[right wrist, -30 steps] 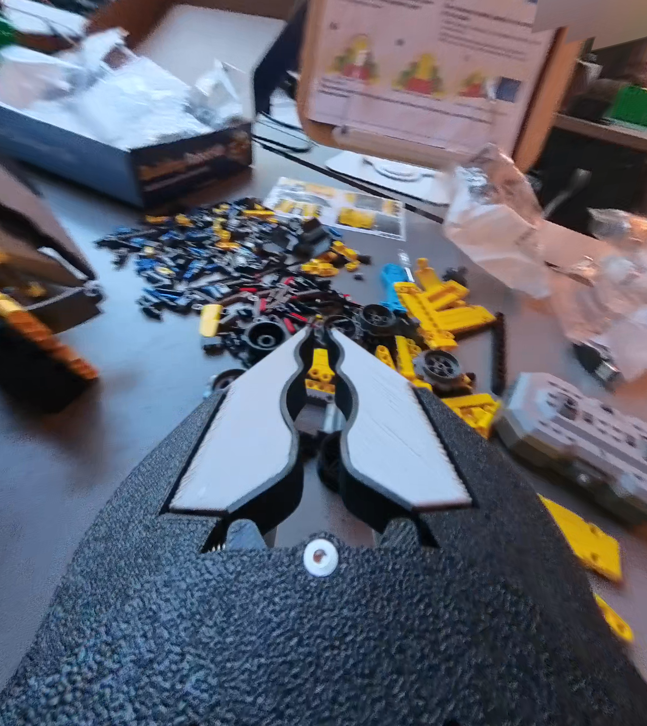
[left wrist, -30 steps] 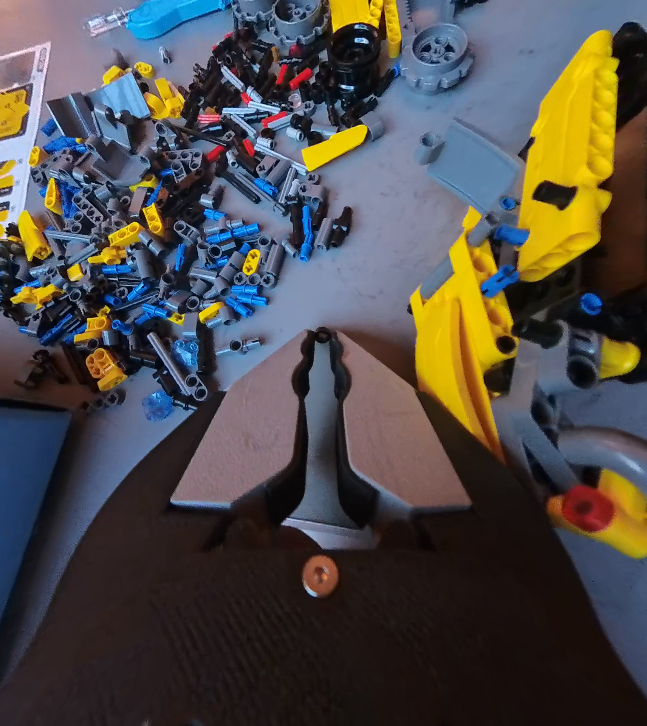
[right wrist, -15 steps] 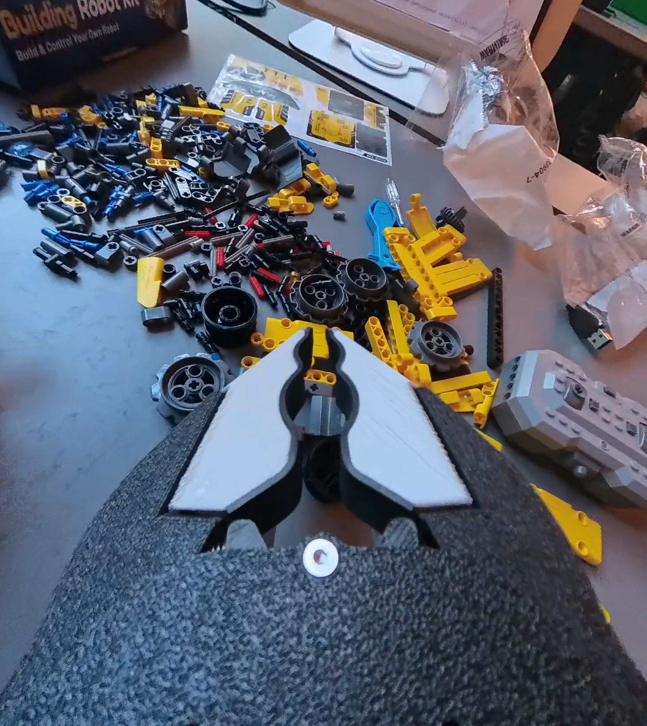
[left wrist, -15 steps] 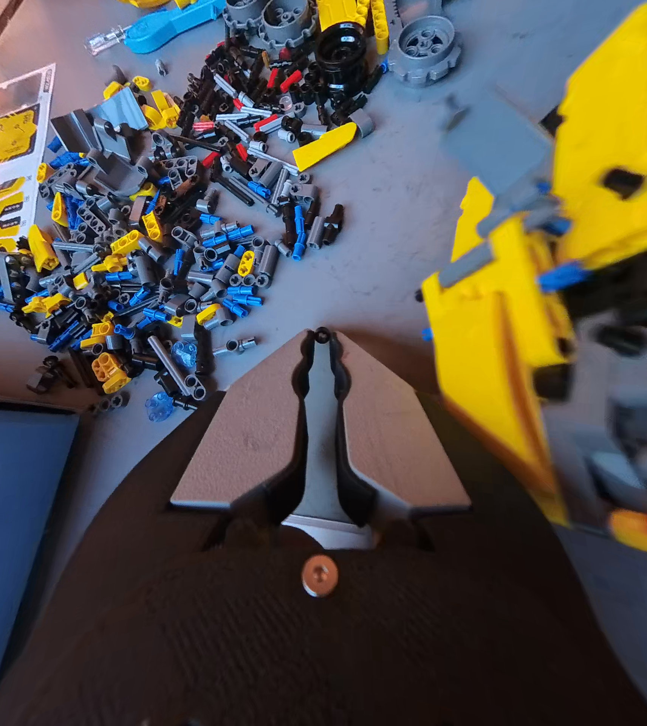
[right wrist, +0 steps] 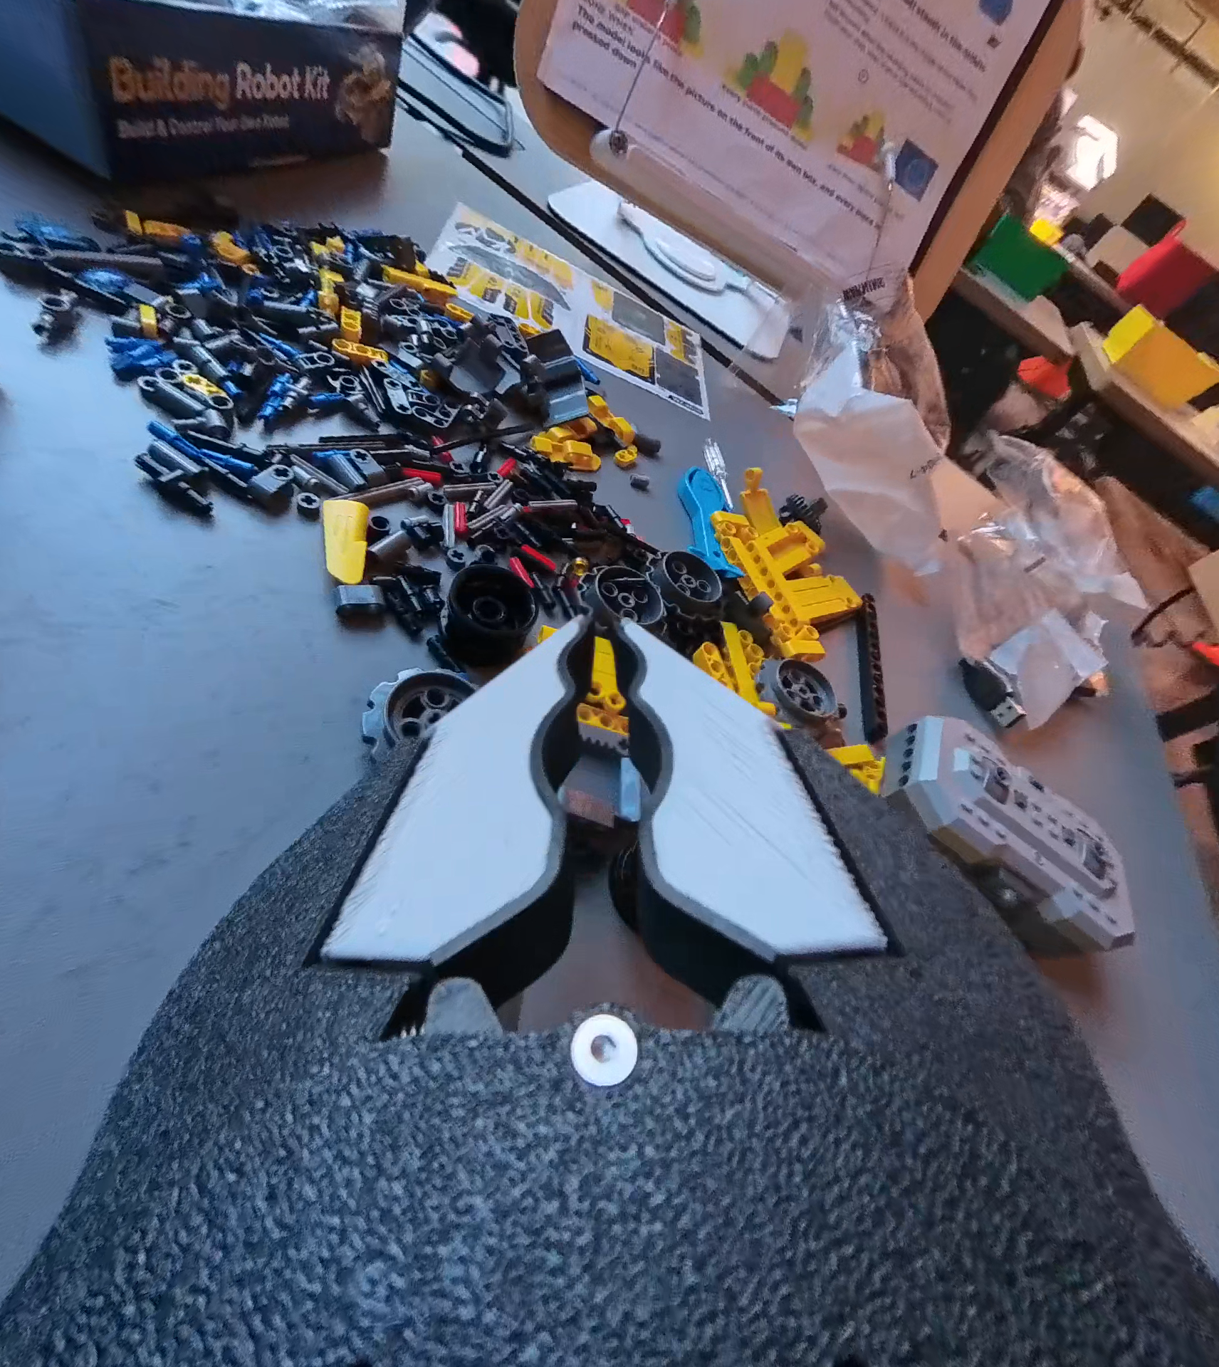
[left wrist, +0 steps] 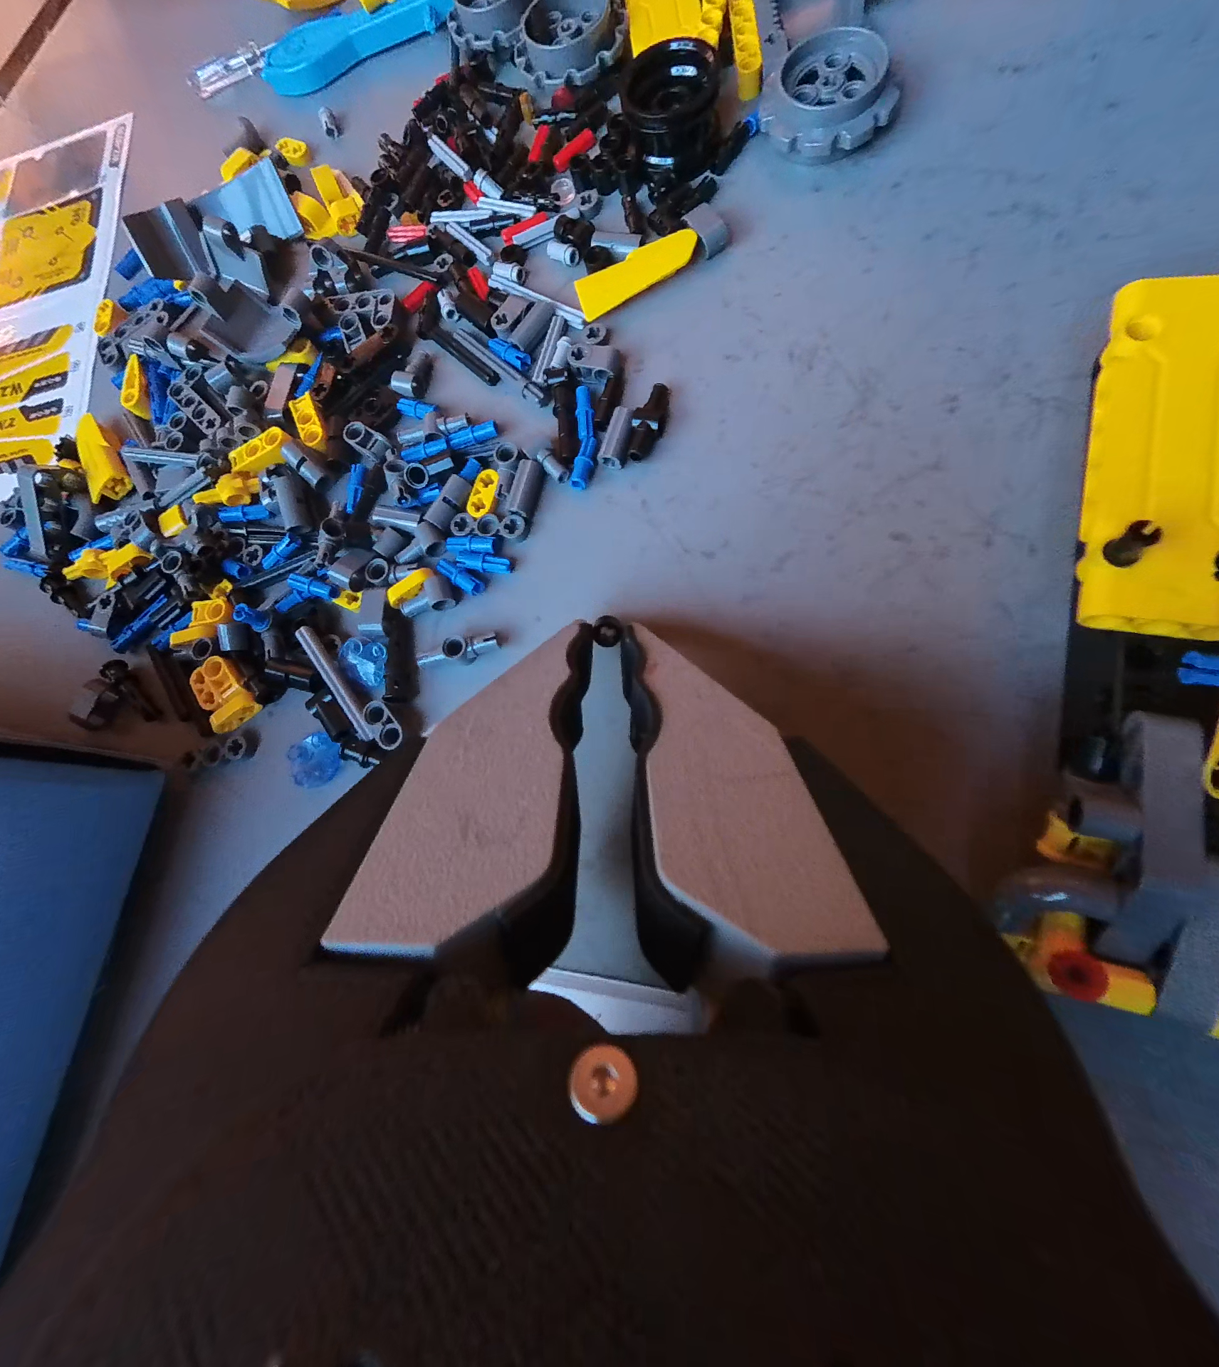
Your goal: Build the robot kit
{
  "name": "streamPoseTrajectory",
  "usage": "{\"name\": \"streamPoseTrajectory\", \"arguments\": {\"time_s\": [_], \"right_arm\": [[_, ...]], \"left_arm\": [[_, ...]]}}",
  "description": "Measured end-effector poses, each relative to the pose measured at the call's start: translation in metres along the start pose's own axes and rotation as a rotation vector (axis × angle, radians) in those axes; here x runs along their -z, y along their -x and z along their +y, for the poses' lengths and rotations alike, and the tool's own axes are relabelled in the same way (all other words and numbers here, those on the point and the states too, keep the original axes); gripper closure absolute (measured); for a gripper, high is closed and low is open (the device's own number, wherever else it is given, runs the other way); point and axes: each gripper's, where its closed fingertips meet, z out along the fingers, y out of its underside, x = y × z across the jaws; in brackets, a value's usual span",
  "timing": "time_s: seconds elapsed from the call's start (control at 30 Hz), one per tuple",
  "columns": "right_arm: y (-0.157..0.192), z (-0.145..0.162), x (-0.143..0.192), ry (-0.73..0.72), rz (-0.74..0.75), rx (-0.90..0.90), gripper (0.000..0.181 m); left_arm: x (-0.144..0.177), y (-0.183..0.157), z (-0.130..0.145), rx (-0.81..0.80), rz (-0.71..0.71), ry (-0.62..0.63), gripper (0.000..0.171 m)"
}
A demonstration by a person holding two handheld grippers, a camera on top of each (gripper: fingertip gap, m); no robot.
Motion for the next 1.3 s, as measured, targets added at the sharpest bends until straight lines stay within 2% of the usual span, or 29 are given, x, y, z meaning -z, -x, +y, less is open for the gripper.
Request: {"name": "streamPoseTrajectory", "arguments": {"time_s": [0.13,0.23,0.3,0.4,0.43,0.53,0.63,0.77,1.0,1.2,1.3], "right_arm": [[0.003,-0.002,0.002,-0.012,-0.080,-0.064,0.171],[0.027,-0.004,0.008,-0.005,-0.239,-0.103,0.172],[0.047,-0.010,0.016,-0.004,-0.378,-0.138,0.171],[0.075,-0.035,0.033,-0.059,-0.605,-0.254,0.164],[0.082,-0.047,0.042,-0.093,-0.684,-0.311,0.163],[0.096,-0.079,0.075,-0.196,-0.917,-0.475,0.162],[0.099,-0.087,0.096,-0.219,-1.035,-0.536,0.162],[0.093,-0.080,0.110,-0.226,-1.063,-0.570,0.161],[0.072,-0.059,0.125,-0.235,-1.043,-0.648,0.165],[0.069,-0.064,0.140,-0.292,-1.152,-0.748,0.164],[0.073,-0.060,0.135,-0.265,-1.167,-0.784,0.164]], "left_arm": [[0.000,0.009,-0.003,-0.021,-0.049,-0.019,0.167],[0.003,0.016,-0.015,-0.038,-0.041,-0.074,0.167],[0.013,0.012,-0.038,-0.084,-0.004,-0.141,0.167],[0.037,-0.020,-0.094,-0.219,0.116,-0.366,0.168],[0.042,-0.036,-0.104,-0.266,0.167,-0.401,0.168],[0.044,-0.073,-0.124,-0.381,0.223,-0.439,0.168],[0.045,-0.095,-0.142,-0.452,0.217,-0.485,0.167],[0.045,-0.120,-0.158,-0.481,0.274,-0.510,0.168],[0.037,-0.134,-0.172,-0.534,0.234,-0.545,0.168],[0.035,-0.140,-0.181,-0.571,0.202,-0.568,0.168],[0.030,-0.143,-0.181,-0.623,0.171,-0.547,0.168]]}}
